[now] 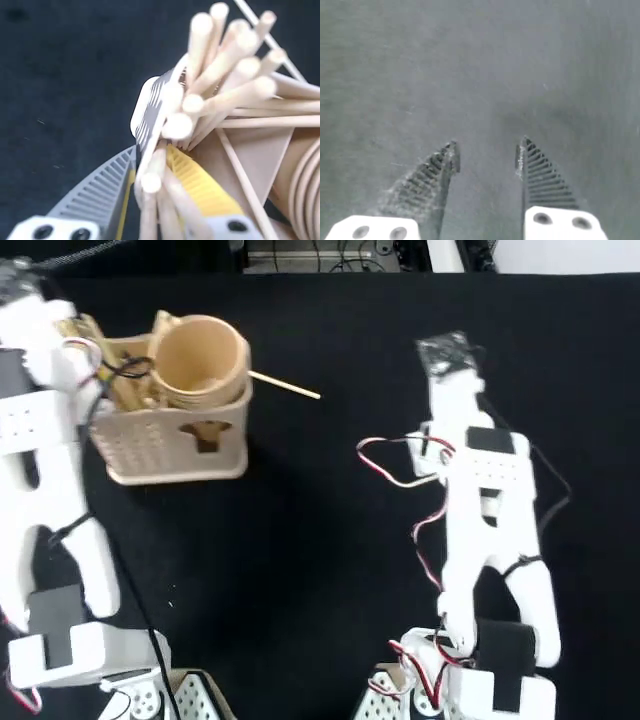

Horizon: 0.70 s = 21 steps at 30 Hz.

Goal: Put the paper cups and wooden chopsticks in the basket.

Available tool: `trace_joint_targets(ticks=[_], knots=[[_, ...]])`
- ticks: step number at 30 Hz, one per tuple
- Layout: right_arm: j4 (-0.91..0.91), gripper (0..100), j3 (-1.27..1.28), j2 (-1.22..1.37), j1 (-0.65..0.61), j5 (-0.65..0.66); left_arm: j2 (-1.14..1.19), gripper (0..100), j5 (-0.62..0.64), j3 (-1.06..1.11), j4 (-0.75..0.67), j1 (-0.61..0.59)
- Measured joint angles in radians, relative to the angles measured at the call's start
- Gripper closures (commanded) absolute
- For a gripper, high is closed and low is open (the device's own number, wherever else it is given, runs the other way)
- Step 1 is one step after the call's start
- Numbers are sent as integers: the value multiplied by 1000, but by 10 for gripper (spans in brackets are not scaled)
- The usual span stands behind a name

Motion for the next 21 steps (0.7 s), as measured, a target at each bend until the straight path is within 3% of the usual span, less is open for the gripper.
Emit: trace_joint_targets(ticks=[9, 15, 21], knots=[[149, 800, -479, 379, -196, 161, 149, 966, -138, -31, 49, -161], [333, 804, -985, 827, -276, 296, 183, 840, -222, 5, 49, -172], [588, 804, -1455, 1115, -296, 376, 184, 867, -247, 37, 49, -173]])
